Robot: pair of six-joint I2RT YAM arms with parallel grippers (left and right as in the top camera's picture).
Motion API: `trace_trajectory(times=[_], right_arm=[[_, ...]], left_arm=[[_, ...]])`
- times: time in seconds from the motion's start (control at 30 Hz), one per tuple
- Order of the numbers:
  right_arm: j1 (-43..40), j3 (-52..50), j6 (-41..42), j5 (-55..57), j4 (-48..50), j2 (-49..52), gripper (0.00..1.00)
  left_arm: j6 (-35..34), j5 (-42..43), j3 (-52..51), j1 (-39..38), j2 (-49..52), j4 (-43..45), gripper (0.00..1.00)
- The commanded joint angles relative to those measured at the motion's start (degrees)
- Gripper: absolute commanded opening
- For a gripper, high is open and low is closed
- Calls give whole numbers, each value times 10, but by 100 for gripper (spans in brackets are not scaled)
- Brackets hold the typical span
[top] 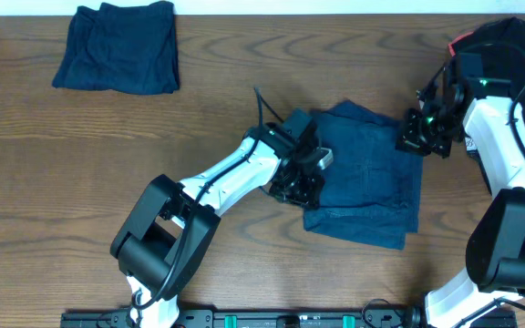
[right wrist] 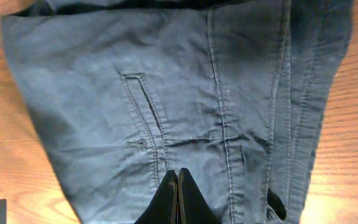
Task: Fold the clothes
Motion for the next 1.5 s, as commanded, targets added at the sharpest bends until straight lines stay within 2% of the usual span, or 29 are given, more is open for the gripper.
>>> trace_trajectory(times=[0.0, 0.23, 0.47, 0.7, 0.9, 1.07, 1.23, 1.47], right_arm=[[4, -38, 7, -21, 19, 8, 1], [4, -121, 9, -59, 86, 8, 1], [4, -148, 9, -59, 97, 8, 1], [7, -152, 9, -57, 99, 8, 1], [12, -159, 11, -57, 111, 8, 1], [17, -159, 11, -57, 110, 8, 1], [18, -159, 11, -57, 110, 8, 1], [18, -159, 11, -56, 105, 8, 1]], left_arm=[[1, 12, -38, -1, 1, 9, 6], [-5, 11, -122, 0, 1, 58, 6], [-5, -54, -139, 1, -9, 17, 6], [-5, -61, -95, 7, -118, 10, 6], [-52, -61, -86, 7, -198, 102, 6], [-81, -55, -97, 2, -157, 148, 6], [-101, -2, -98, -5, -70, 201, 6], [-103, -3, -98, -5, 19, 182, 6]])
